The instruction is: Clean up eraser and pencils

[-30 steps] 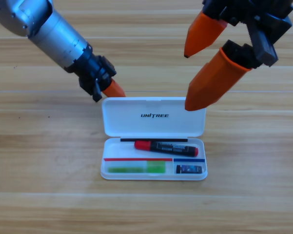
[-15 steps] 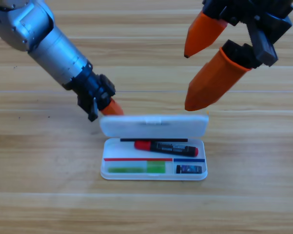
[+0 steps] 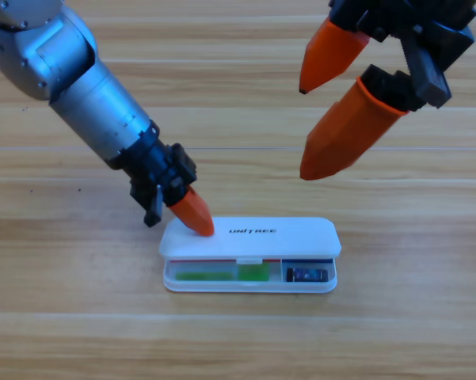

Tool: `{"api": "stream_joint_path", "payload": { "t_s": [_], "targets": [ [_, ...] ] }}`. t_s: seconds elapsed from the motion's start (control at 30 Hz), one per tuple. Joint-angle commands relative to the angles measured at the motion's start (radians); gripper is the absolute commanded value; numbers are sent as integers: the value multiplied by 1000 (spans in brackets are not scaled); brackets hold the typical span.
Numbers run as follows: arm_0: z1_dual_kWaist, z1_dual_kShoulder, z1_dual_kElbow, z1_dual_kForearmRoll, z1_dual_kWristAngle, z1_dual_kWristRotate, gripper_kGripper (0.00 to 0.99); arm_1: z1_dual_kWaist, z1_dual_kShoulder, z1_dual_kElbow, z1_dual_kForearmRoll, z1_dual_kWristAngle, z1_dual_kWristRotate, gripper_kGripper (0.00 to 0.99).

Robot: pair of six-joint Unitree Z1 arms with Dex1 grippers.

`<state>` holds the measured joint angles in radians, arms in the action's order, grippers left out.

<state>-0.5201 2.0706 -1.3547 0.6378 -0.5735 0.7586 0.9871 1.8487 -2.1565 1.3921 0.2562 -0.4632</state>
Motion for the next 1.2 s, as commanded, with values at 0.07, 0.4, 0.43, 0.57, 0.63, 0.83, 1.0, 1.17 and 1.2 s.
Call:
{"api": "stream_joint_path", "payload": {
  "t_s": [0.07, 0.4, 0.43, 0.57, 0.63, 0.83, 1.0, 1.17, 1.2],
  "targets": [
    [-50, 0, 46, -17, -12, 8, 0, 8, 32, 20, -15, 20, 12, 945],
    [-72, 13, 74, -53, 34, 18, 0, 8, 35, 17, -15, 18, 14, 945],
    [-72, 13, 75, -53, 34, 18, 0, 8, 35, 17, -15, 18, 14, 945],
    [-72, 13, 97, -75, 47, 21, 0, 8, 37, 17, -15, 18, 15, 945],
    [-72, 14, 109, -84, 52, 24, 0, 8, 38, 15, -15, 18, 15, 945],
    [-75, 16, 135, -107, 64, 24, 0, 8, 38, 15, -15, 18, 15, 945],
    [-81, 20, 151, -124, 70, 24, 0, 8, 38, 15, -15, 18, 15, 945],
    [-87, 26, 174, -145, 77, 24, 0, 8, 38, 15, -15, 18, 15, 945],
    [-87, 28, 178, -153, 77, 24, 0, 8, 38, 15, -15, 18, 15, 945]
  ]
}}
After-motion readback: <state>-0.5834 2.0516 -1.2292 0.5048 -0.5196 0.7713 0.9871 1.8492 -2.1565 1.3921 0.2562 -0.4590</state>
